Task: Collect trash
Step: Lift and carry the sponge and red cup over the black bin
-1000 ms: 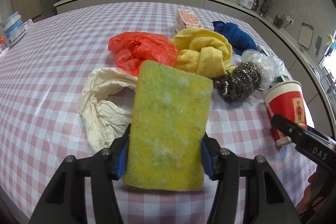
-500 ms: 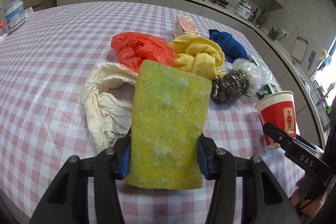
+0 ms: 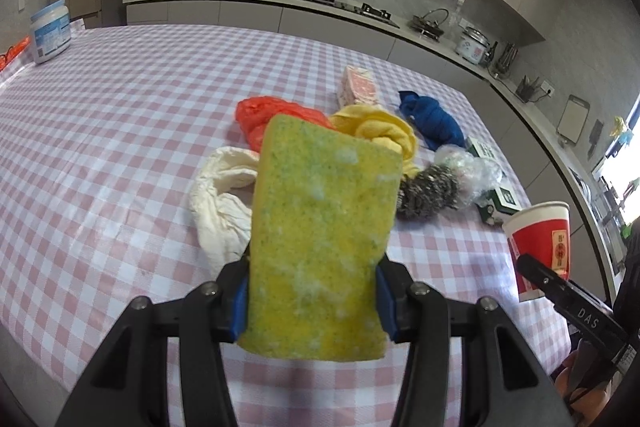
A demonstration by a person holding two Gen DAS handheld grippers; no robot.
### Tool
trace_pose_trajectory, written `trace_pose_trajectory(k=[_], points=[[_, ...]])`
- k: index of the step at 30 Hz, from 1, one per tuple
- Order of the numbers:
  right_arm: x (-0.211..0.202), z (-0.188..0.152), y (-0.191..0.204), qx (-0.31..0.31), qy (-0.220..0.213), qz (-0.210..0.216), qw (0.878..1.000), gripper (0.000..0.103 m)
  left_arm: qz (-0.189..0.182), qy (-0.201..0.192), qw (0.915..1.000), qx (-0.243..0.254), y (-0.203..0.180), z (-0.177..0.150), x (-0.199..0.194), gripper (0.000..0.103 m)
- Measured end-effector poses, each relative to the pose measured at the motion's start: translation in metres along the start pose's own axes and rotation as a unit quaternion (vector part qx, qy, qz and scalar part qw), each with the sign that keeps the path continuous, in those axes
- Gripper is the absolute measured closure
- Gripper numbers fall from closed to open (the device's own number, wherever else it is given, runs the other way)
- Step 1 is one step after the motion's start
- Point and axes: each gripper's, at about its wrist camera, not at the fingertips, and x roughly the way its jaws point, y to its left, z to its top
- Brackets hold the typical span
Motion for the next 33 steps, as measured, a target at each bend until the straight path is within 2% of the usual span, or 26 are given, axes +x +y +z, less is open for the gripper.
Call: trace_pose_trajectory(k=[7,17,25,33], points=[[-0.019,-0.004,-0.038,0.007,-0.003,0.000,1.000,0.044,-0.033,0.013,0.9992,0.021,-0.061,-0.017,0.003,0.052],[-0.075,-0.019,-0.153,0.055,-0.018,-0.055,0.997,0.044,-0.095,0.044,0.9918,0.074,-0.184,-0.044,0.018,0.052],[-0.123,-0.035,-0.258,0.110,-0.034,-0.114,0.987,0.044,-0.160,0.068,0.9758,0.133,-0.296,-0.067,0.032,0.052],[-0.157,-0.057,-0.347,0.150,-0.036,-0.160,0.975,0.044,-0.203,0.099,0.9578,0.178,-0.390,-0.089,0.055,0.052]])
